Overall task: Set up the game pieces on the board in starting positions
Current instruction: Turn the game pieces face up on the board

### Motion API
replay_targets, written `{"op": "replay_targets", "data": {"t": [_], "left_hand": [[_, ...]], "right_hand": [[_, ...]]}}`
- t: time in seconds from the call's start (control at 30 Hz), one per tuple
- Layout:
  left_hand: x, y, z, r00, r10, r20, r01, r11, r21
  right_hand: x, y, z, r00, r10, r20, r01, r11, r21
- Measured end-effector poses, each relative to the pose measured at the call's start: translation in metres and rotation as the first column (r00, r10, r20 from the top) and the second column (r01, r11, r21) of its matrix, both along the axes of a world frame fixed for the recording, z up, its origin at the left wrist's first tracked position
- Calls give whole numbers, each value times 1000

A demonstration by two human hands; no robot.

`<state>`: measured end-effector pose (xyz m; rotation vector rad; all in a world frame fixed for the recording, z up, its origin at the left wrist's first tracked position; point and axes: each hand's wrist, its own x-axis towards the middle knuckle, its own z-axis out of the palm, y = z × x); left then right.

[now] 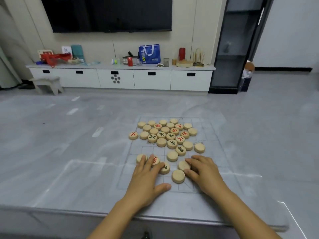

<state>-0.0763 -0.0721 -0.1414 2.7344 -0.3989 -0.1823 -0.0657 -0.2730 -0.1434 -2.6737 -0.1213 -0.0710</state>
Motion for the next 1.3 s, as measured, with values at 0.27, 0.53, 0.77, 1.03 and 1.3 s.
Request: {"op": "replay_targets", "data": {"t": [0.27, 0.53, 0.77, 1.03, 1.3], "left_hand": [[13, -5, 17, 1000, 1, 14, -2, 998, 58], [33, -25, 9, 999, 38, -12, -36, 982, 186], [57, -20, 3, 965, 168, 200, -198, 970, 140], [76, -39, -13, 953, -22, 303, 34, 999, -35], [72, -31, -7, 953, 43, 300, -2, 991, -137]], "right_hand": [[14, -2, 2, 999, -35, 26, 34, 999, 31], [40, -2, 6, 997, 68, 48, -67, 998, -15], [53, -11, 21, 997, 66, 48, -64, 997, -36], [57, -7, 18, 993, 115, 39, -112, 990, -80], [52, -11, 23, 998, 28, 64, -45, 957, 285]]}}
